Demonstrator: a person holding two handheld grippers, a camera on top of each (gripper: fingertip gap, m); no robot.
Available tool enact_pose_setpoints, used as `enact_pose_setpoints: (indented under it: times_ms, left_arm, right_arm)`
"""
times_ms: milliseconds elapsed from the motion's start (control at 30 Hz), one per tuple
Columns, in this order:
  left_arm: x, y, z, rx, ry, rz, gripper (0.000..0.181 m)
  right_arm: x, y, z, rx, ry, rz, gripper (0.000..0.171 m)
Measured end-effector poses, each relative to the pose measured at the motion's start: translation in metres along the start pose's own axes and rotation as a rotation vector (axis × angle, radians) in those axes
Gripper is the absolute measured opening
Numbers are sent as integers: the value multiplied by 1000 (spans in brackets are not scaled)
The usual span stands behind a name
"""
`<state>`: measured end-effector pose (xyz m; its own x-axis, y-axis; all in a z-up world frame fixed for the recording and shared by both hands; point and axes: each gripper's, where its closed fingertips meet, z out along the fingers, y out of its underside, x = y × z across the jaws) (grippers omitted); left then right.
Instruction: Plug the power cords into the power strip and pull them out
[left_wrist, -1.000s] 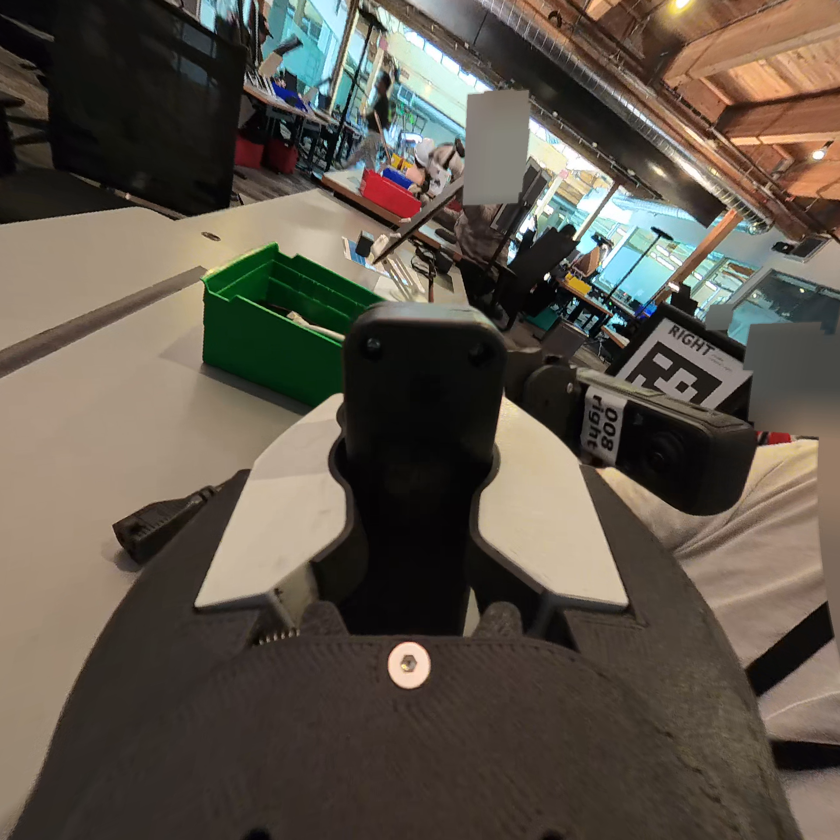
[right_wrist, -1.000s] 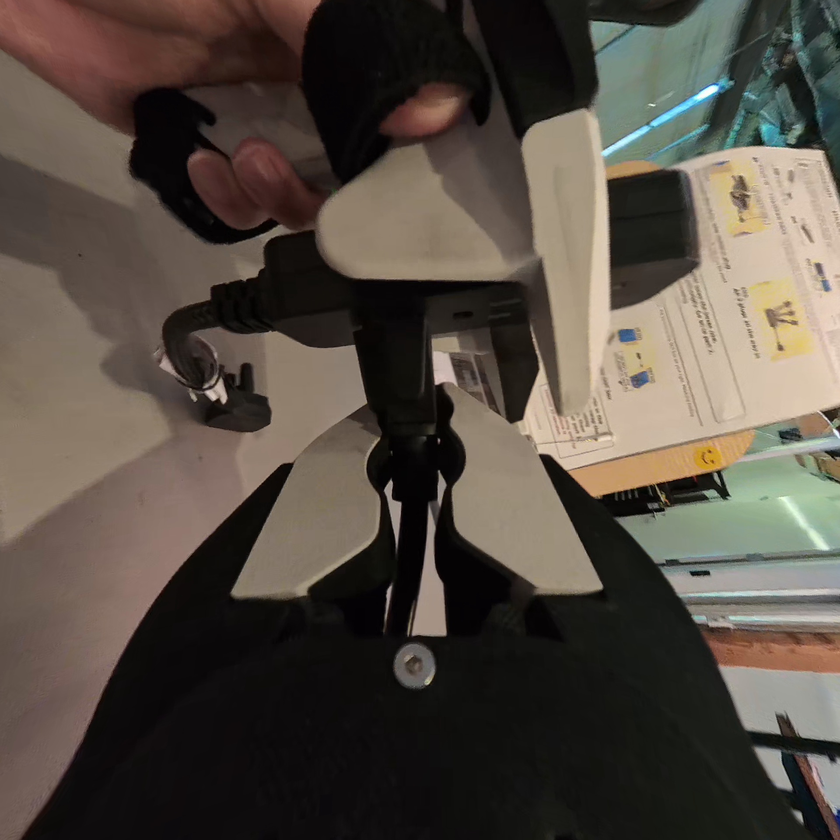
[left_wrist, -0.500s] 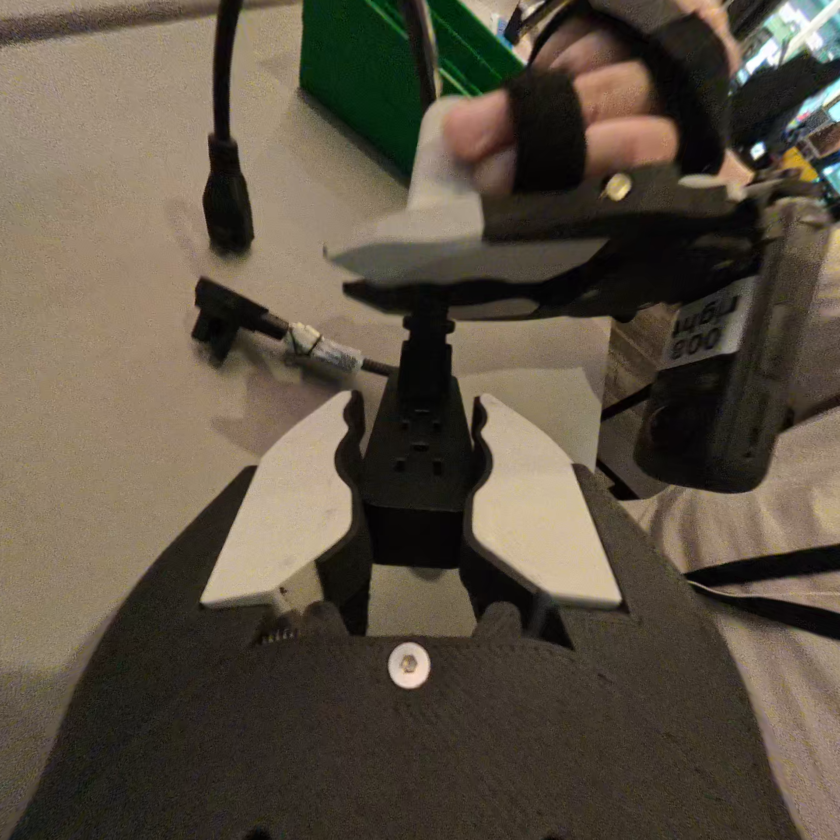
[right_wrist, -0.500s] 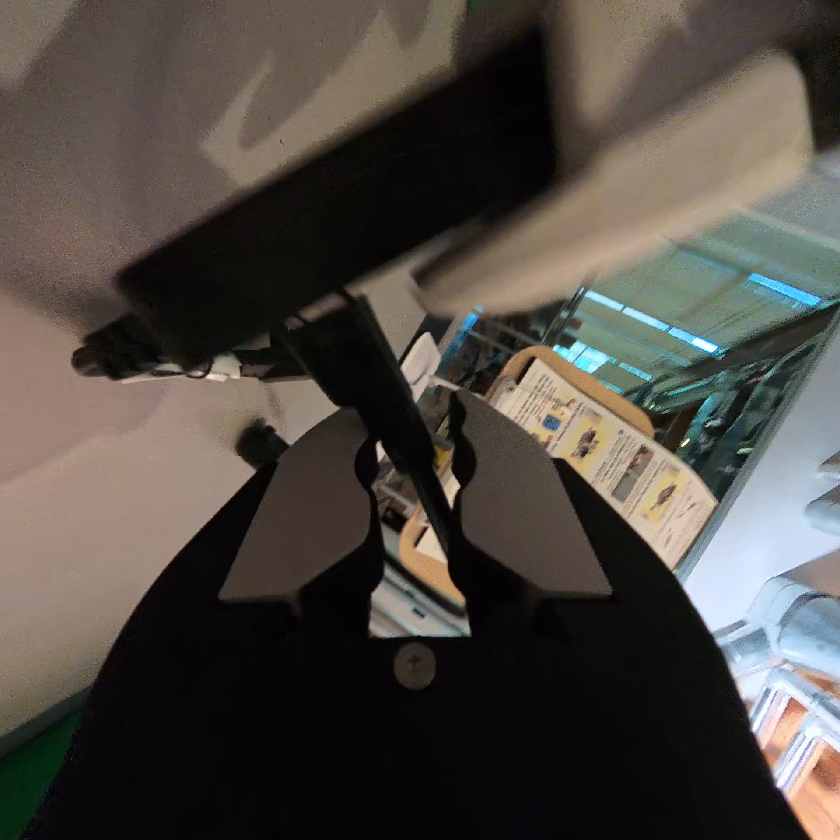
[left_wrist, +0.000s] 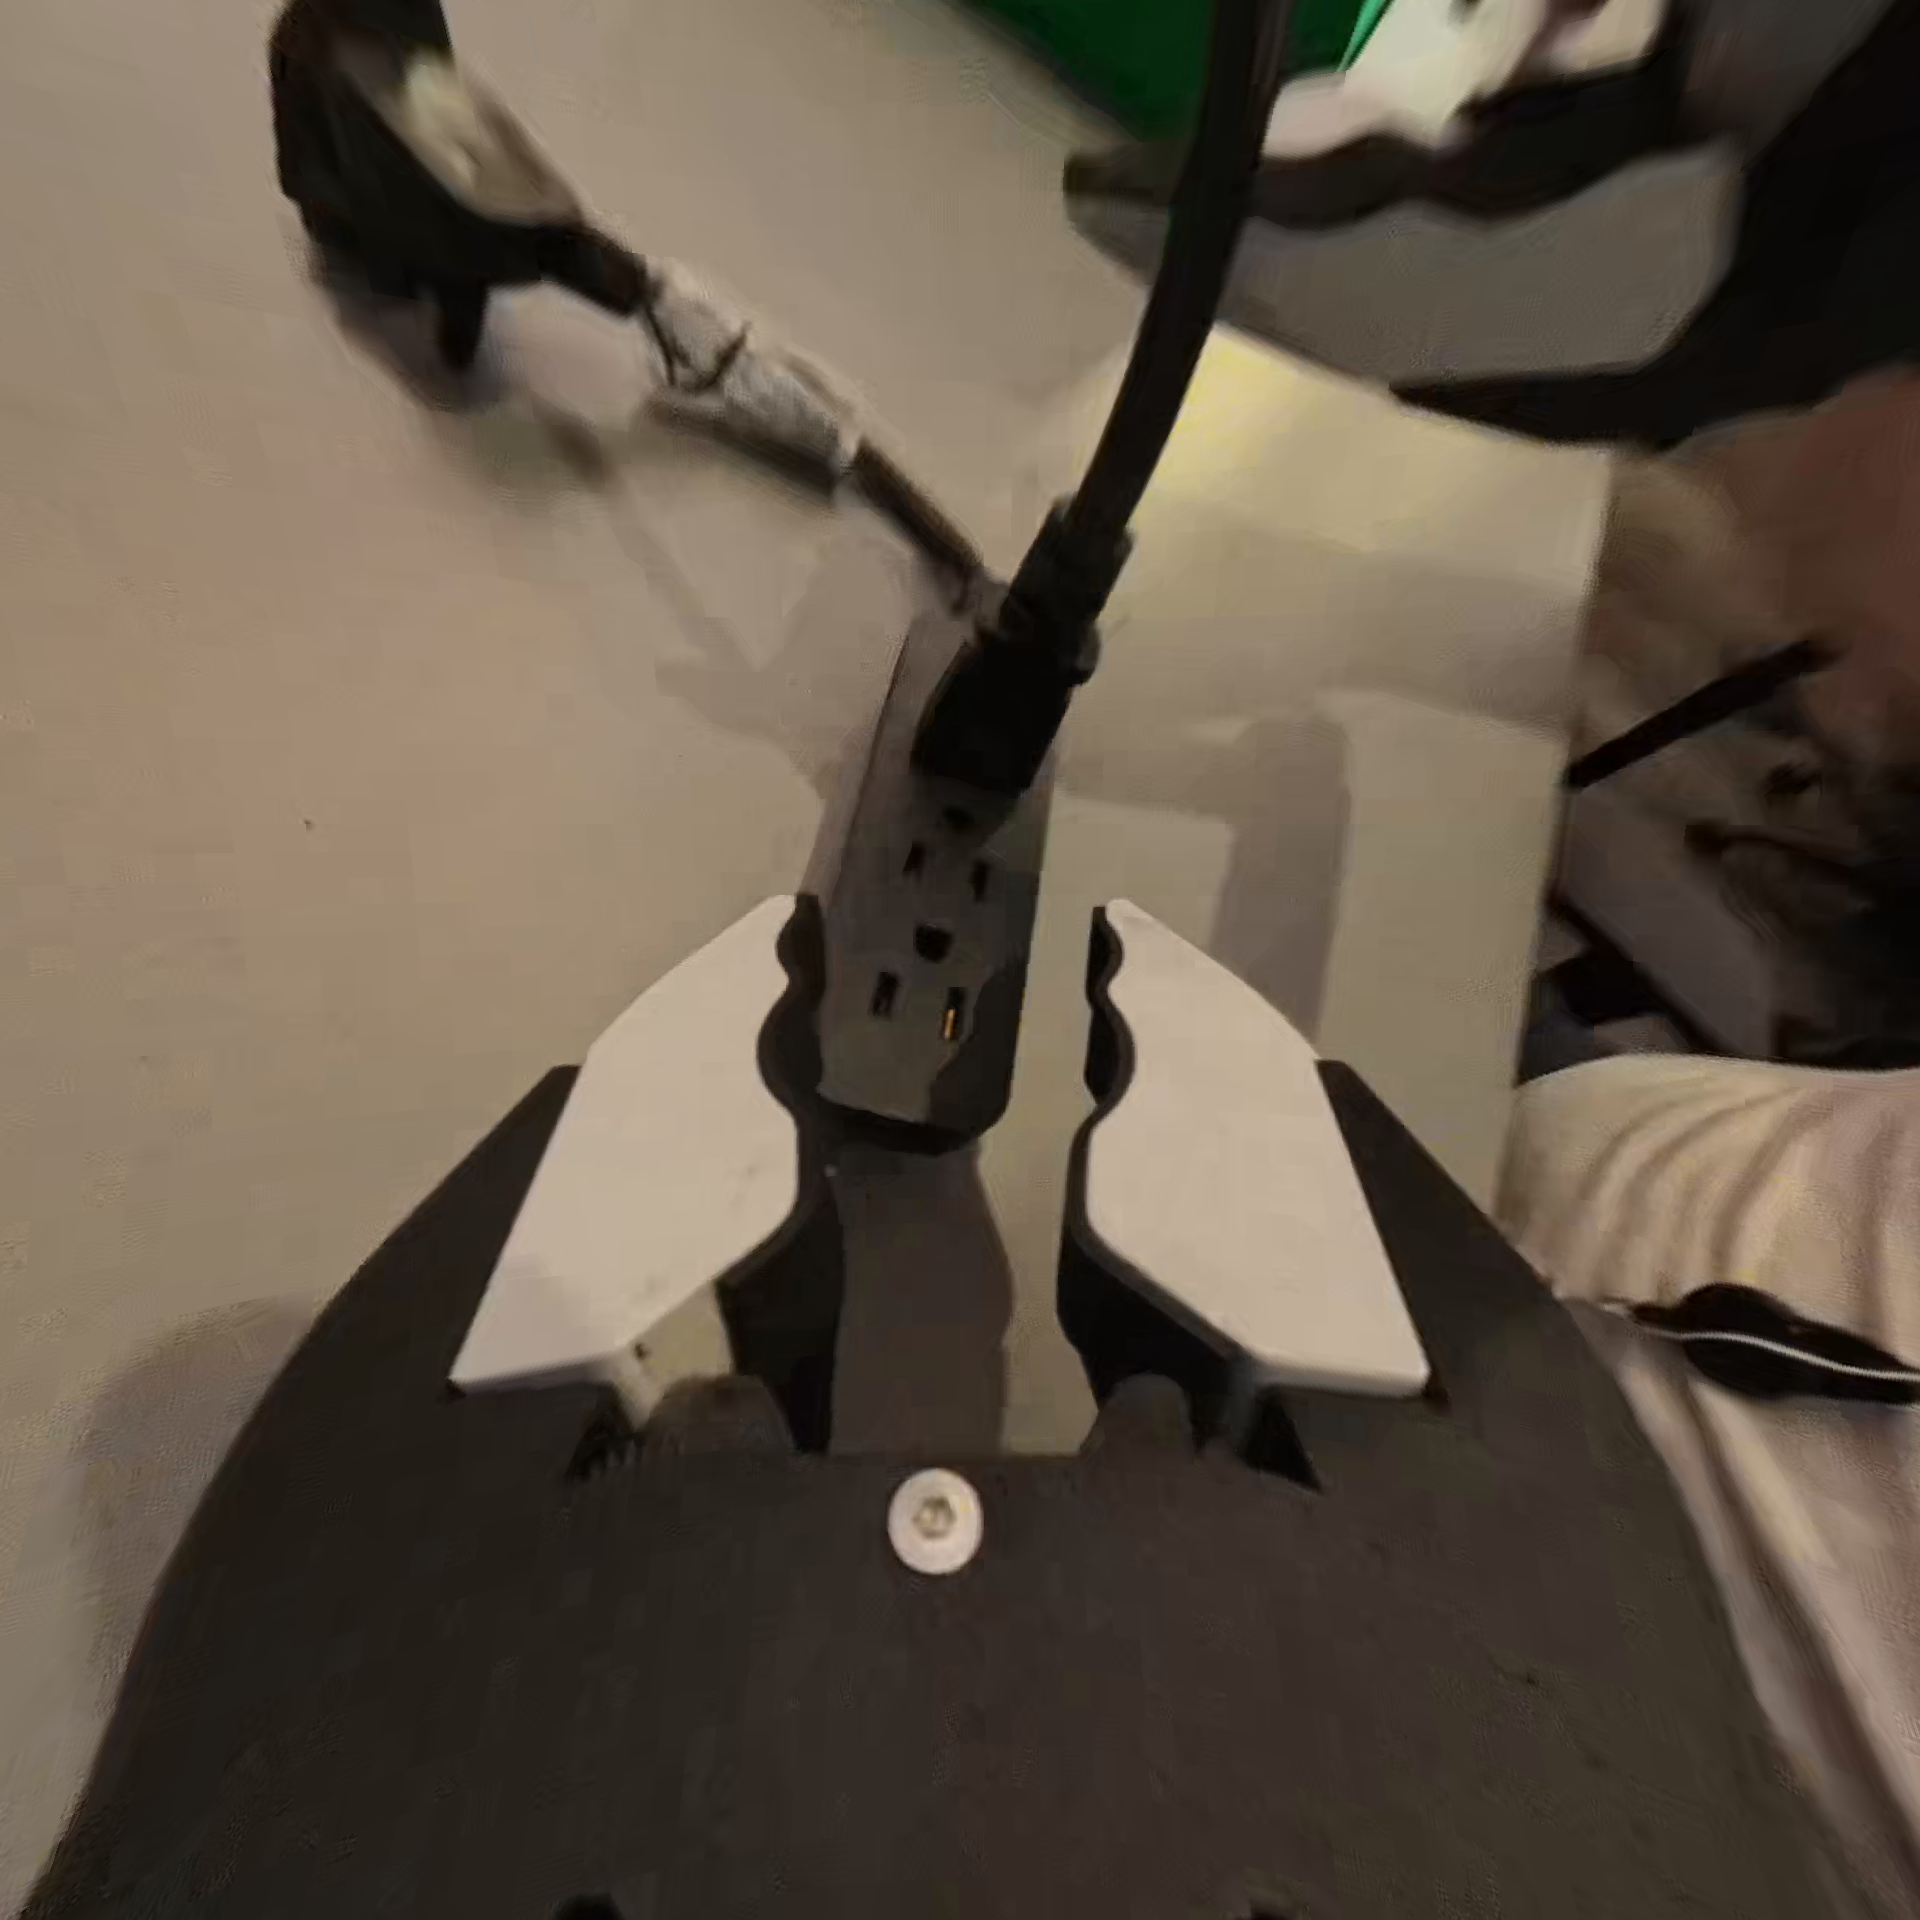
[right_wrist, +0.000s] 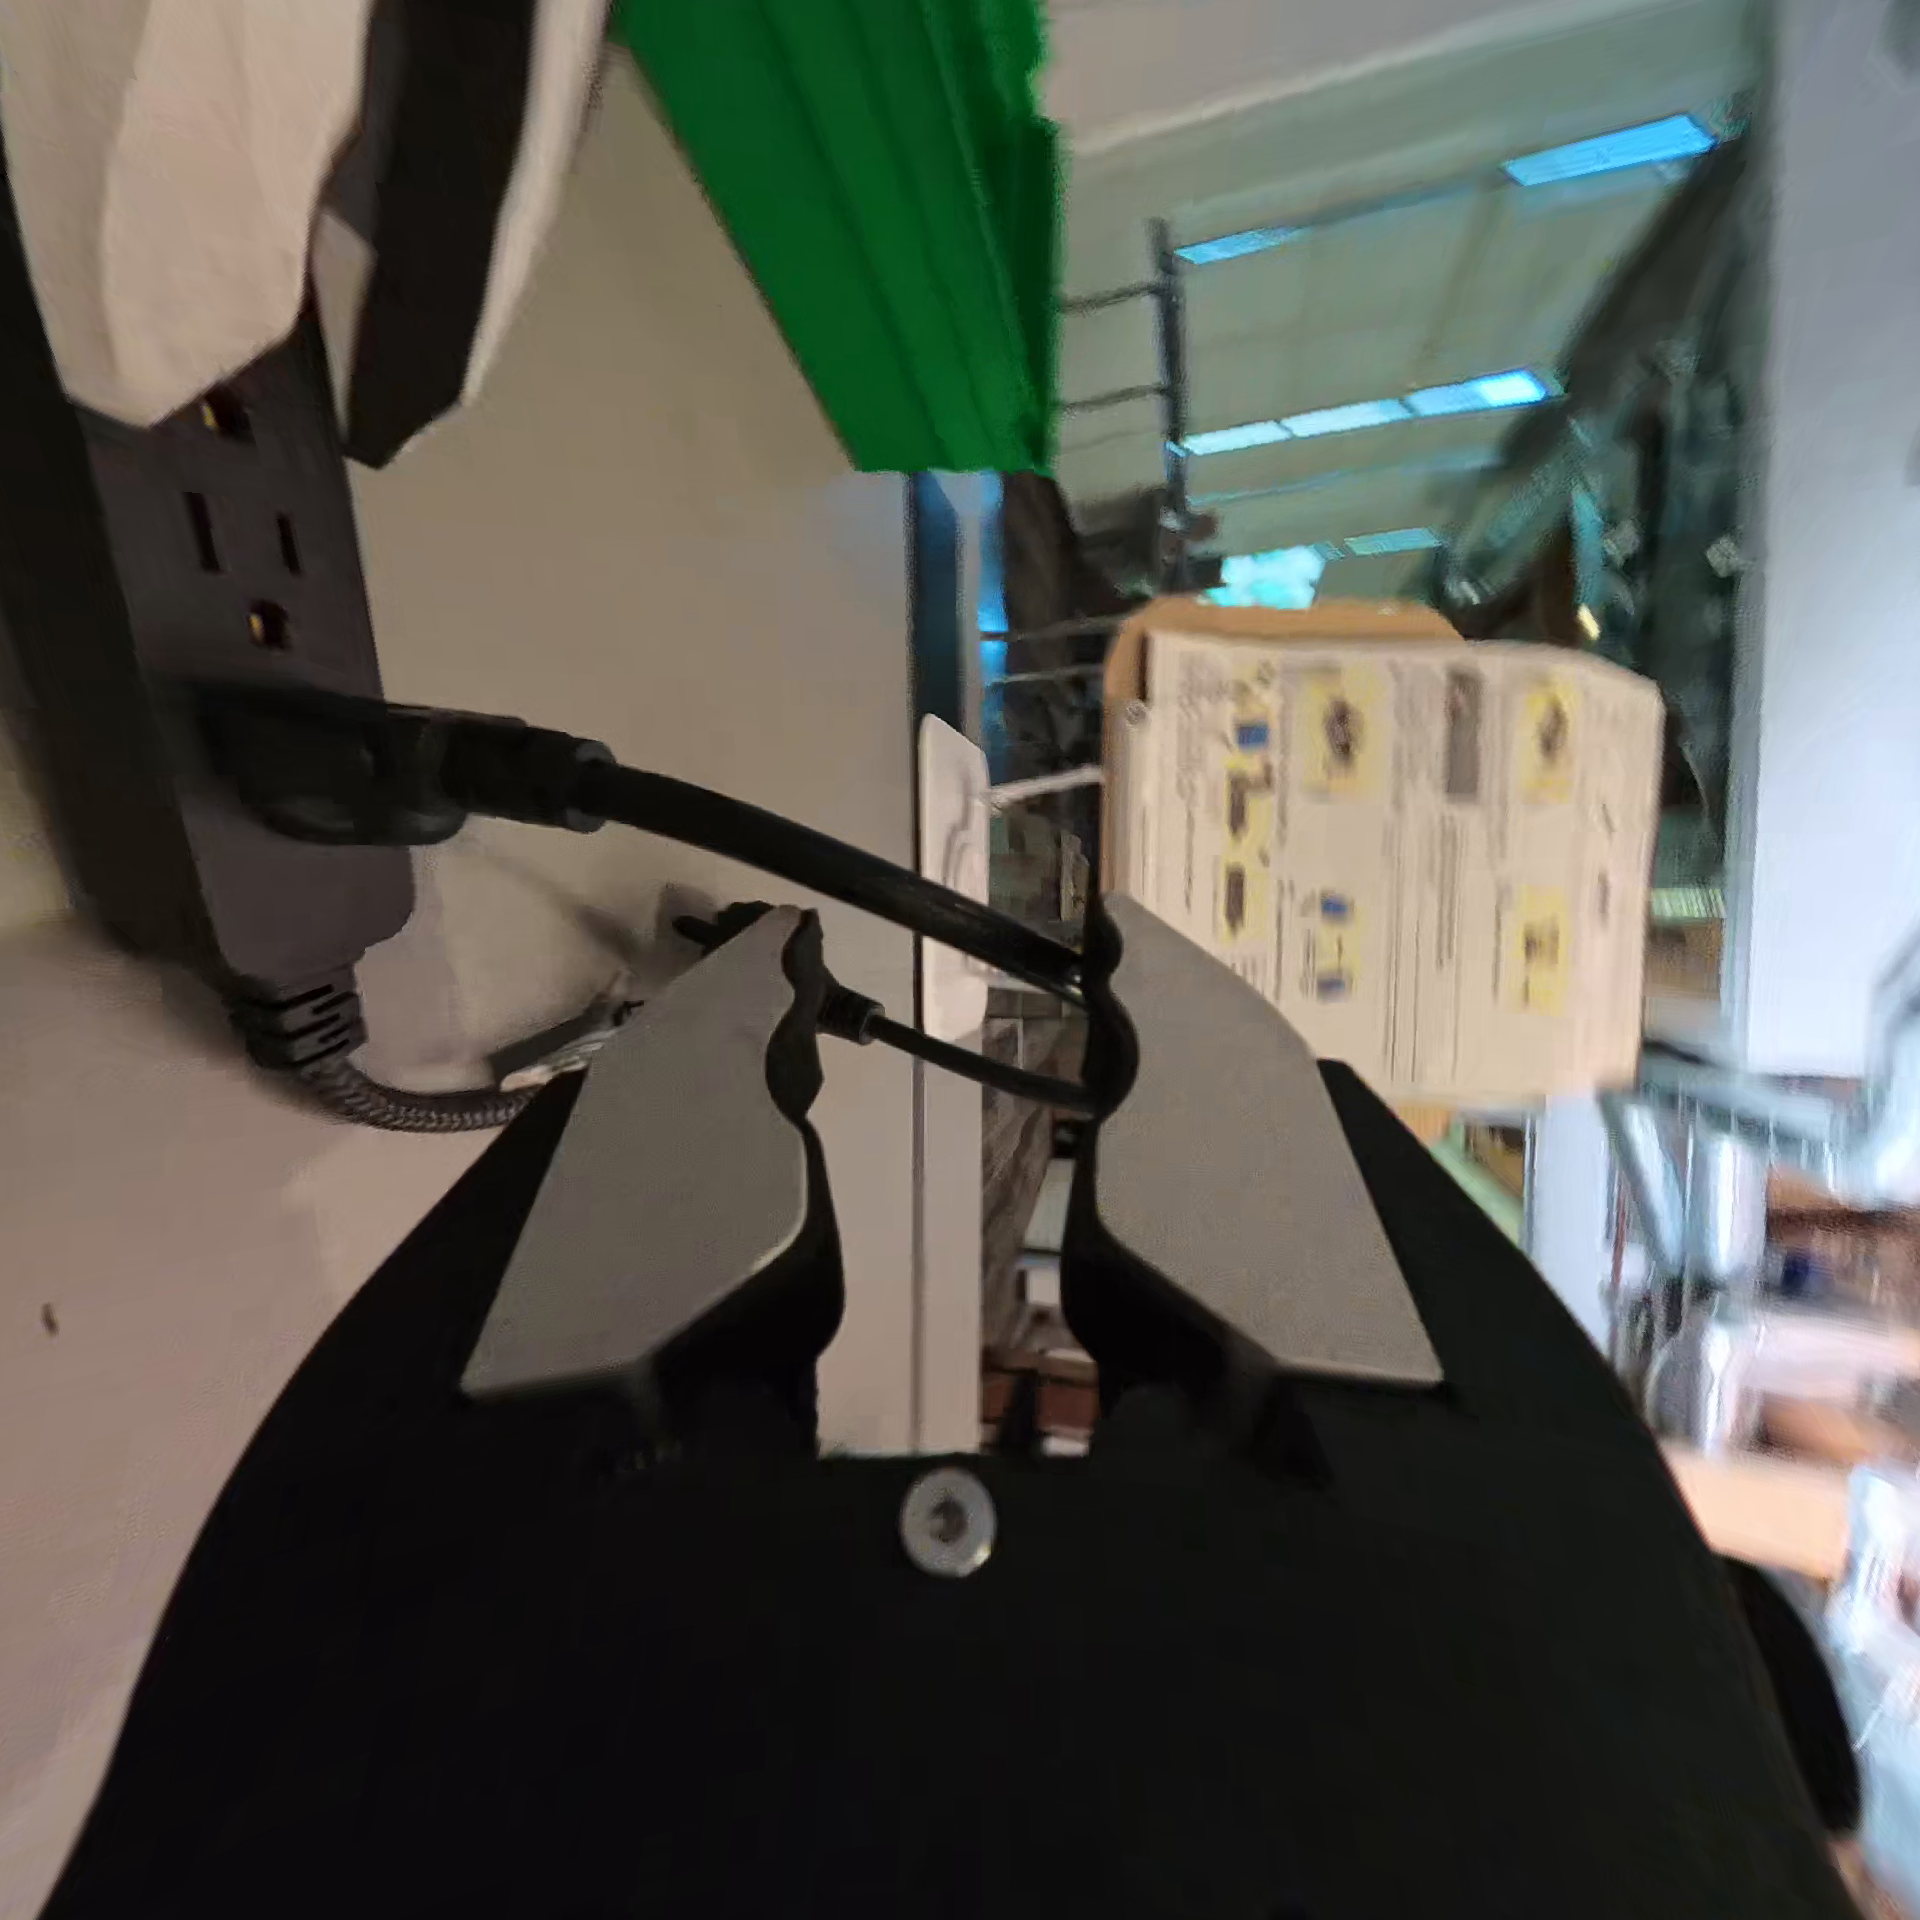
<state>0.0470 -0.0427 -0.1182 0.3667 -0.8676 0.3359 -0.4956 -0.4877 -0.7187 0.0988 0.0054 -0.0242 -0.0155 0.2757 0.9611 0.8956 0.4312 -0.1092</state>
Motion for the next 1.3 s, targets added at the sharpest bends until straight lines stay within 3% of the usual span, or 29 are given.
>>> enact_pose_setpoints:
  times_ms: [33, 67, 133, 233, 333, 467, 567, 633, 733, 833, 900, 967, 1067, 1300]
  left_arm:
    - [-7, 13, 10, -91, -71, 30, 47]
    - [-12, 25, 18, -163, -117, 51, 47]
    - [-13, 17, 20, -105, -150, 91, 47]
    - [-15, 15, 19, -62, -130, 57, 48]
    - [-16, 14, 18, -25, -124, 91, 48]
    - [-31, 3, 21, -69, -167, 204, 49]
    - [-51, -11, 24, -109, -231, 299, 48]
    - [-62, -20, 25, -115, -250, 317, 48]
    - [-55, -33, 22, -22, -148, 310, 39]
    - [-51, -47, 10, 101, -95, 289, 43]
    - [-64, -46, 14, 80, -137, 282, 63]
    - [-79, -39, 23, -6, -161, 250, 70]
    - [-88, -34, 38, -76, -106, 252, 51]
    - [-86, -33, 44, -91, 14, 277, 46]
  right_arm:
    - [1, -7, 2, -8, -35, -83, 54]
    - [8, -11, 1, -32, -45, -143, 55]
    - [27, -17, -11, -51, -68, -92, 54]
    - [29, -26, -45, 144, -235, 448, 45]
    - [-9, -14, -56, 373, -486, 926, 40]
    - [-52, -3, -18, 467, -624, 1165, 50]
    - [-63, -2, 15, 471, -667, 1185, 51]
    - [-71, 0, 35, 429, -737, 1203, 40]
    - [-71, 2, 52, 440, -757, 1212, 25]
    - [-66, 8, 66, 418, -694, 1228, 24]
    - [-65, 7, 70, 421, -681, 1194, 24]
    - [-65, 7, 72, 422, -680, 1192, 24]
    - [-65, 8, 74, 435, -675, 1145, 23]
    - [-65, 10, 75, 465, -704, 1104, 23]
